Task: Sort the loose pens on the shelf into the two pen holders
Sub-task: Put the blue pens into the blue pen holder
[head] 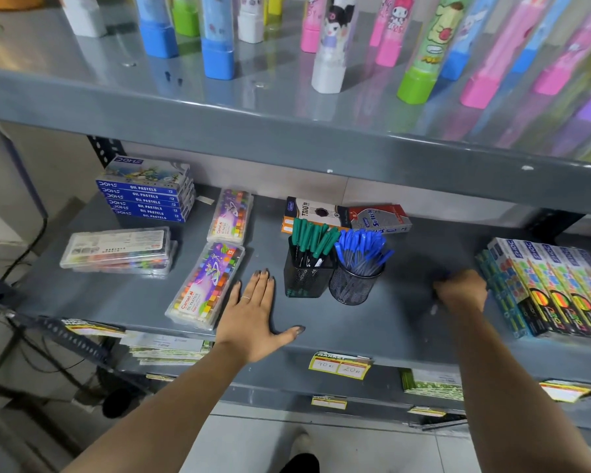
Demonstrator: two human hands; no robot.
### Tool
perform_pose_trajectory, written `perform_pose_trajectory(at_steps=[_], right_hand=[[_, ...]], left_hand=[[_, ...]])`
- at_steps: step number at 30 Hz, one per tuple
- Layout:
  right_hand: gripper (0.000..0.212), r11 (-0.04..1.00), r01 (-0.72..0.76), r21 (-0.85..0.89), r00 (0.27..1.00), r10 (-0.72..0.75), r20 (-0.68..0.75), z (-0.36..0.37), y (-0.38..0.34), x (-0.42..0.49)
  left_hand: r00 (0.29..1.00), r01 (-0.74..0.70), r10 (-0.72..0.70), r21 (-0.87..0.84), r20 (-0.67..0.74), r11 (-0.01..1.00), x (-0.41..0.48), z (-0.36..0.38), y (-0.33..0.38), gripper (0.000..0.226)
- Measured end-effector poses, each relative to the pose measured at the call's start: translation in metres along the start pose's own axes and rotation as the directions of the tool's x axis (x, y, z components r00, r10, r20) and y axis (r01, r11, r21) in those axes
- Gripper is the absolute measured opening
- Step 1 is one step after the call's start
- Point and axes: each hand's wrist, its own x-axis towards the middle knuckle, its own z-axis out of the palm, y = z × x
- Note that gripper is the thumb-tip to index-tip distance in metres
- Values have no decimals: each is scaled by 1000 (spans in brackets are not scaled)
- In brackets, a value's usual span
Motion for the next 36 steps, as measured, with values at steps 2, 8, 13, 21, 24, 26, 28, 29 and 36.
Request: perform_pose_trajectory(at_steps=[2,8,13,21,24,26,28,29,36], right_hand=[[30,971,-12,239,1000,6,27,-6,-9,-6],[62,649,222,728,974,-172,-144,-30,-56,-46],[60,667,487,564,873,-373,-314,-23,-91,-101],[49,672,728,132,680,-685,-261,12,-78,-123],[52,689,722,66,686,-700,-198,20,-72,-123],[51,722,690,47,718,-675,-169,23,-69,-124],[41,735,678,5,724,-666,-179,23,-66,-126],[35,730,683,-21,713,-673,-197,23,-64,-128],[39,787,612,79,768,-567,-299,9,-50,-112]], left_hand=[[1000,-1,1,3,-3,1000,0,0,0,114],[1000,3,-3,3,8,1000,1,1,0,115],[1000,10,-10,-4,-2,1000,1,2,0,115],[1000,3,-3,-8,-7,1000,1,2,0,115],[1000,1,-1,-22,-22,1000,1,3,0,117],[1000,3,-3,-11,-17,1000,1,3,0,117],[1000,4,-4,0,-9,1000,1,3,0,116],[1000,2,-2,1,-6,1000,1,3,0,116],[1000,-7,7,-15,-14,1000,2,3,-1,116]])
